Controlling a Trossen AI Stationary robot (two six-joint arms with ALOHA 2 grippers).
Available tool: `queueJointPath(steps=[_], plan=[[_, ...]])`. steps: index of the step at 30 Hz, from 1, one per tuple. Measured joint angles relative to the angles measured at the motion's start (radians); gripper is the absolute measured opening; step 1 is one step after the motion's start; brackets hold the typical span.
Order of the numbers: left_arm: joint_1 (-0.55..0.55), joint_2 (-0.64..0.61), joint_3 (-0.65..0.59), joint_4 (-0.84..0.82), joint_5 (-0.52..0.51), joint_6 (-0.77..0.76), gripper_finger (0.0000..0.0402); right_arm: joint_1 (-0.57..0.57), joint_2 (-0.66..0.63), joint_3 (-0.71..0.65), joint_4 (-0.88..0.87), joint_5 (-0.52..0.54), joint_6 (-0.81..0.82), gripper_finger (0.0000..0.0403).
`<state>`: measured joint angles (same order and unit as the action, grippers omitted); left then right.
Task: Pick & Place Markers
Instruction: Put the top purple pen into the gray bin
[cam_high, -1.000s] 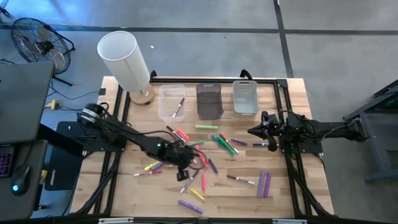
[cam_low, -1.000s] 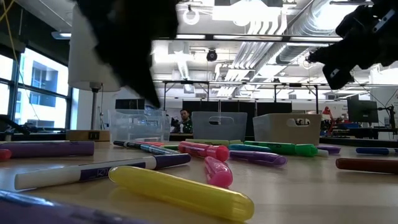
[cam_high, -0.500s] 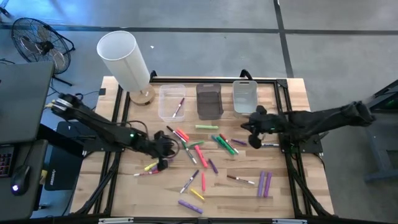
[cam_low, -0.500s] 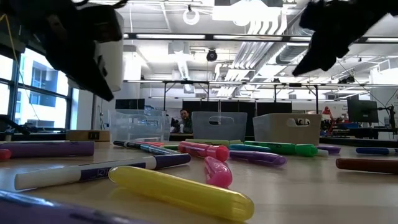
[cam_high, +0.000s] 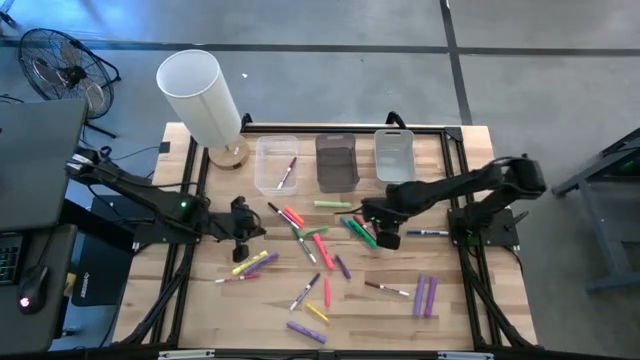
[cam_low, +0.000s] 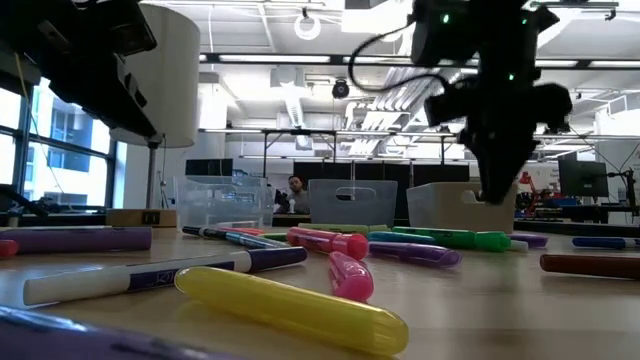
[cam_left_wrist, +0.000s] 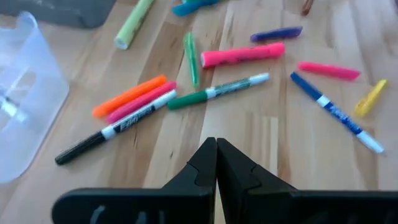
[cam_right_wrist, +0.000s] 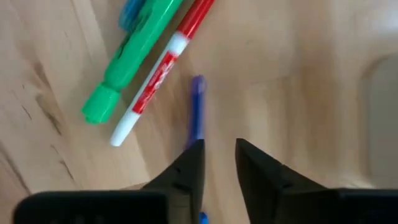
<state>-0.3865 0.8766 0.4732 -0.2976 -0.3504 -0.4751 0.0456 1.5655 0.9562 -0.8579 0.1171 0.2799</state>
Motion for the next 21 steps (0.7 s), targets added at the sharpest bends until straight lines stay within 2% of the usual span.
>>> queueJointPath(steps=[4, 7, 14, 21], plan=[[0.0, -0.065, -0.013, -0.029, -0.009, 0.01, 0.0, 0.0, 0.075, 0.0, 0.024, -0.059, -0.001, 0.011], [0.0, -0.101, -0.013, -0.053, -0.009, 0.042, 0.0, 0.0, 0.114, 0.0, 0.032, -0.064, -0.001, 0.0113], [0.0, -0.139, -0.013, -0.059, 0.0, 0.079, 0.0, 0.0, 0.181, -0.003, 0.067, -0.033, 0.012, 0.009], [0.0, -0.141, -0.013, -0.058, 0.024, 0.088, 0.0, 0.0, 0.2, -0.047, 0.131, -0.064, 0.068, 0.0051]])
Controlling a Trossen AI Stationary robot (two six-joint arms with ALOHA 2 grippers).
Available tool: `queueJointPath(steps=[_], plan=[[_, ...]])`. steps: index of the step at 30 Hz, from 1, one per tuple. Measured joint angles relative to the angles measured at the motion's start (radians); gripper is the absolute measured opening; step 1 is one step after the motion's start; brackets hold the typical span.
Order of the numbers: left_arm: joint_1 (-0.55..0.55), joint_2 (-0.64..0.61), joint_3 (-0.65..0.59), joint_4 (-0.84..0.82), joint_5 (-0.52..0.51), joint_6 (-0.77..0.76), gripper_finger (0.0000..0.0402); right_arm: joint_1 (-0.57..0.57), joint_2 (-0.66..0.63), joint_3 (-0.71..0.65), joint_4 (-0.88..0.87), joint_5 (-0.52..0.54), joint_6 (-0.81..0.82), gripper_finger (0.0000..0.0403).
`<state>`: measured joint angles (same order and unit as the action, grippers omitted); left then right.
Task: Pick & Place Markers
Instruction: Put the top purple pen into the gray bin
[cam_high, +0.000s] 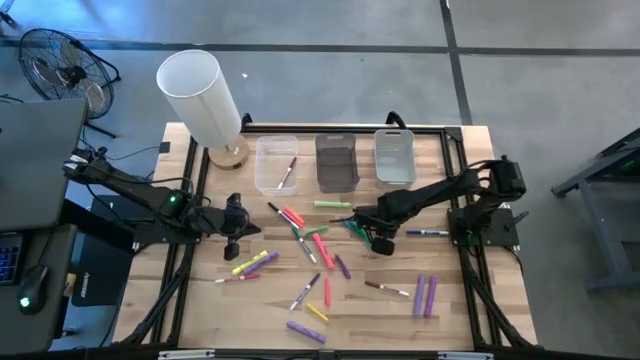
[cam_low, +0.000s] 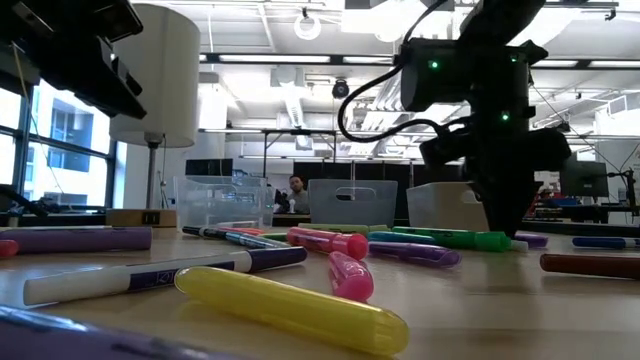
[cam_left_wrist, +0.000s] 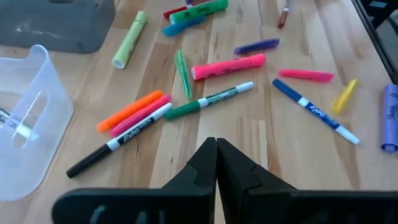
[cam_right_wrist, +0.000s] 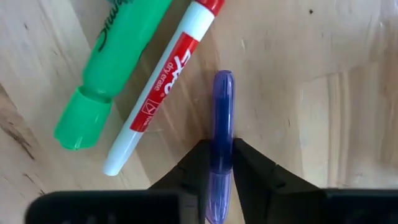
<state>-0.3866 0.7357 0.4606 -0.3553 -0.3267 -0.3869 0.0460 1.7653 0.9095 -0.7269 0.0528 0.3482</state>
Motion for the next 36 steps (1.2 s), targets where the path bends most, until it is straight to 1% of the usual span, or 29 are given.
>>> queueJointPath(steps=[3, 6, 9, 14, 17, 20, 23, 26, 29, 33, 36], plan=[[0.0, 0.0, 0.0, 0.0, -0.003, 0.001, 0.0, 0.0, -0.006, -0.002, 0.001, -0.008, 0.033, 0.003], [0.0, 0.0, 0.0, 0.001, -0.024, -0.001, 0.0, -0.001, -0.039, -0.012, 0.014, -0.011, 0.063, 0.003], [0.0, 0.001, 0.0, 0.001, -0.03, -0.002, 0.0, -0.009, -0.105, -0.019, 0.019, -0.002, 0.11, 0.003], [0.0, 0.016, 0.0, 0.011, -0.037, -0.002, 0.0, -0.029, -0.304, -0.015, 0.031, 0.027, 0.197, 0.003], [0.0, 0.04, 0.0, 0.014, -0.102, -0.02, 0.0003, -0.049, -0.435, -0.017, 0.093, 0.098, 0.239, 0.003], [0.001, 0.063, 0.0, 0.014, -0.185, -0.084, 0.0027, -0.096, -0.56, -0.011, 0.18, 0.174, 0.247, 0.003], [0.001, 0.1, 0.001, 0.023, -0.244, -0.097, 0.0071, -0.172, -0.626, -0.005, 0.184, 0.222, 0.237, 0.003], [0.001, 0.131, 0.001, 0.06, -0.29, -0.097, 0.0117, -0.275, -0.643, 0.019, 0.181, 0.225, 0.198, 0.003], [0.001, 0.148, 0.008, 0.112, -0.304, -0.086, 0.0148, -0.396, -0.614, 0.02, 0.16, 0.182, 0.16, 0.003], [0.001, 0.173, 0.053, 0.117, -0.343, -0.087, 0.016, -0.571, -0.538, 0.02, 0.123, 0.096, 0.141, 0.003], [0.001, 0.18, 0.095, 0.111, -0.377, -0.115, 0.0161, -0.67, -0.458, 0.02, 0.123, 0.03, 0.108, 0.003]])
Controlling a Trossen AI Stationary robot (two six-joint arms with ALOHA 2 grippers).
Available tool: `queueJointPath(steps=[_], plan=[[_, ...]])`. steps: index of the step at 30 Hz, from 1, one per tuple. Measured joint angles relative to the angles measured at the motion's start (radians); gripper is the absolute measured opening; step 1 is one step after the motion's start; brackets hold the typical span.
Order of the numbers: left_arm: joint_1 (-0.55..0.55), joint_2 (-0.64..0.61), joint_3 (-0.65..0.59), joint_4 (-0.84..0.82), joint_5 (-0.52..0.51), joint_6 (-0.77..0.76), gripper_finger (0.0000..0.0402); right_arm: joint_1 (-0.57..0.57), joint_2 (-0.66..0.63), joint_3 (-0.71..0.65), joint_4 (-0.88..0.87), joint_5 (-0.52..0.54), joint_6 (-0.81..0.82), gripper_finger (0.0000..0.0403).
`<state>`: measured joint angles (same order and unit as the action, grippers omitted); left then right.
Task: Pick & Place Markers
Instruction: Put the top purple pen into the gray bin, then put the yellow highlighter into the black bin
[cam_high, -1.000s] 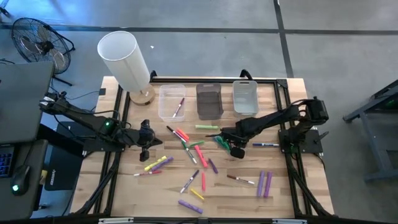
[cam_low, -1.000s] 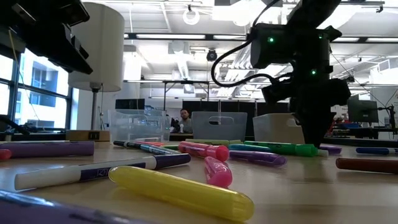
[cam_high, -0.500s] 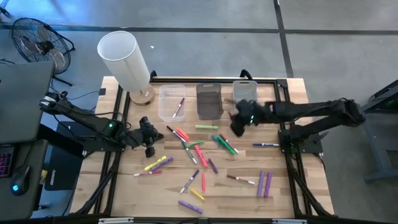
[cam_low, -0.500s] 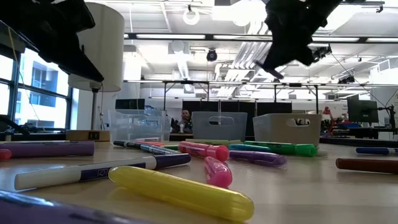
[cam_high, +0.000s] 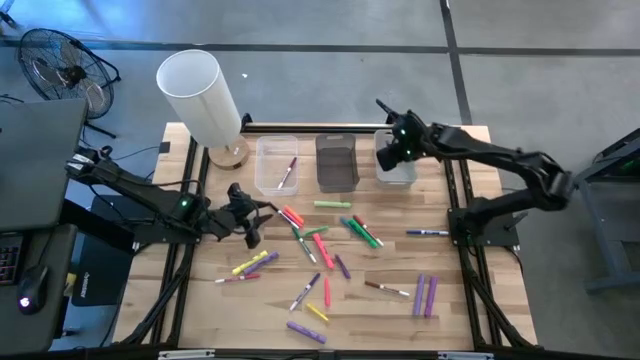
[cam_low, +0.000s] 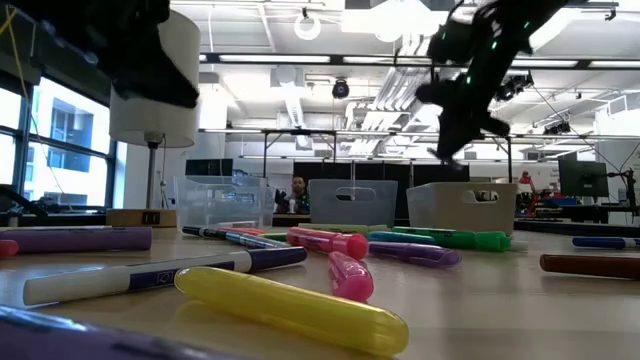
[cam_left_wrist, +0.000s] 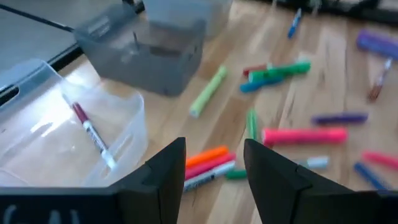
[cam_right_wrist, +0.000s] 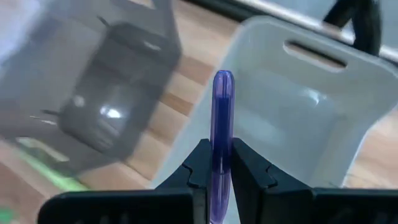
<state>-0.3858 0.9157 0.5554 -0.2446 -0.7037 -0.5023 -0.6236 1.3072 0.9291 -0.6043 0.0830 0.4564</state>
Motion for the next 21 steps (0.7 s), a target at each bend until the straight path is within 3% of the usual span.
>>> queueJointPath(steps=[10, 21], plan=[[0.0, 0.0, 0.167, -0.274, -0.013, -0.135, 0.0161, -0.095, 0.211, 0.0, -0.058, -0.064, -0.065, 0.0049], [0.0, 0.0, 0.236, -0.502, 0.125, -0.288, 0.0161, -0.094, 0.149, 0.0, -0.082, -0.043, -0.031, 0.0092]])
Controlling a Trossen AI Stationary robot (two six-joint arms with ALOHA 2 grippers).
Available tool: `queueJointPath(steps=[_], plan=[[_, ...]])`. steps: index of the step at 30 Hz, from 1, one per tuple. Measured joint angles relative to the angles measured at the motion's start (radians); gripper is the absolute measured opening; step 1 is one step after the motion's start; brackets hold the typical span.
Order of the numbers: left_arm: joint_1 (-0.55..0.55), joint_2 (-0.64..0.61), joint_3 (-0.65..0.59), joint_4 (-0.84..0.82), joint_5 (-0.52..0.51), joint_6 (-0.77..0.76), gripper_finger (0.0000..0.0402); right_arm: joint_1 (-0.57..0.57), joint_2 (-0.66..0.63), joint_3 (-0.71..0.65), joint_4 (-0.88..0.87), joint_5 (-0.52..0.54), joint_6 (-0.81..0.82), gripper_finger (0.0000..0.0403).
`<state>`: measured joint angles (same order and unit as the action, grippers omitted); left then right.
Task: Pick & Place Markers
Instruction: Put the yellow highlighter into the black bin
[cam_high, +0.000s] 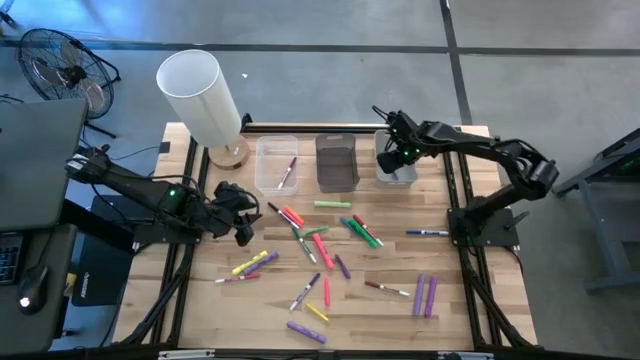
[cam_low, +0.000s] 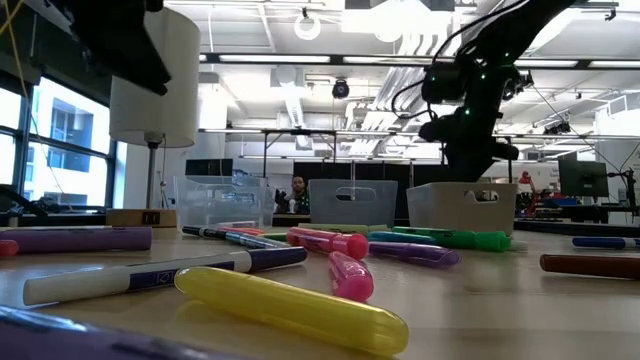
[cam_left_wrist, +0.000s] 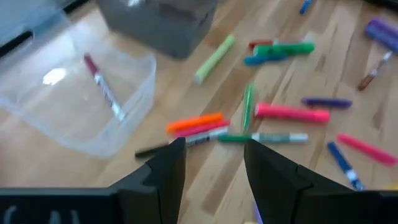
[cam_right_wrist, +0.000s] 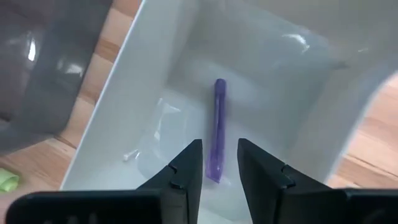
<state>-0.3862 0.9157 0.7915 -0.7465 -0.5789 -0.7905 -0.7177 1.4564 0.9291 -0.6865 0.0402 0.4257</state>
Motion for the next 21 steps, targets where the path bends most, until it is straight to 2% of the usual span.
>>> queueJointPath(steps=[5, 9, 11, 13, 17, 21], plan=[[0.0, 0.019, 0.003, -0.077, 0.081, -0.026, 0.0161, 0.012, -0.08, 0.001, -0.087, 0.024, 0.051, 0.0093], [0.0, 0.059, 0.003, -0.151, 0.173, -0.026, 0.0161, 0.096, -0.179, 0.001, -0.121, 0.093, 0.101, 0.005], [0.0, 0.092, 0.003, -0.183, 0.204, -0.026, 0.0161, 0.158, -0.236, 0.001, -0.12, 0.123, 0.147, 0.0019], [0.0, 0.133, 0.003, -0.2, 0.232, -0.026, 0.0161, 0.231, -0.287, 0.001, -0.12, 0.155, 0.213, 0.0006], [0.0, 0.226, 0.003, -0.194, 0.291, -0.026, 0.0161, 0.41, -0.345, 0.001, -0.152, 0.235, 0.399, 0.0011], [0.0, 0.331, 0.003, -0.183, 0.358, -0.049, 0.0161, 0.6, -0.341, 0.001, -0.173, 0.307, 0.554, 0.0002]])
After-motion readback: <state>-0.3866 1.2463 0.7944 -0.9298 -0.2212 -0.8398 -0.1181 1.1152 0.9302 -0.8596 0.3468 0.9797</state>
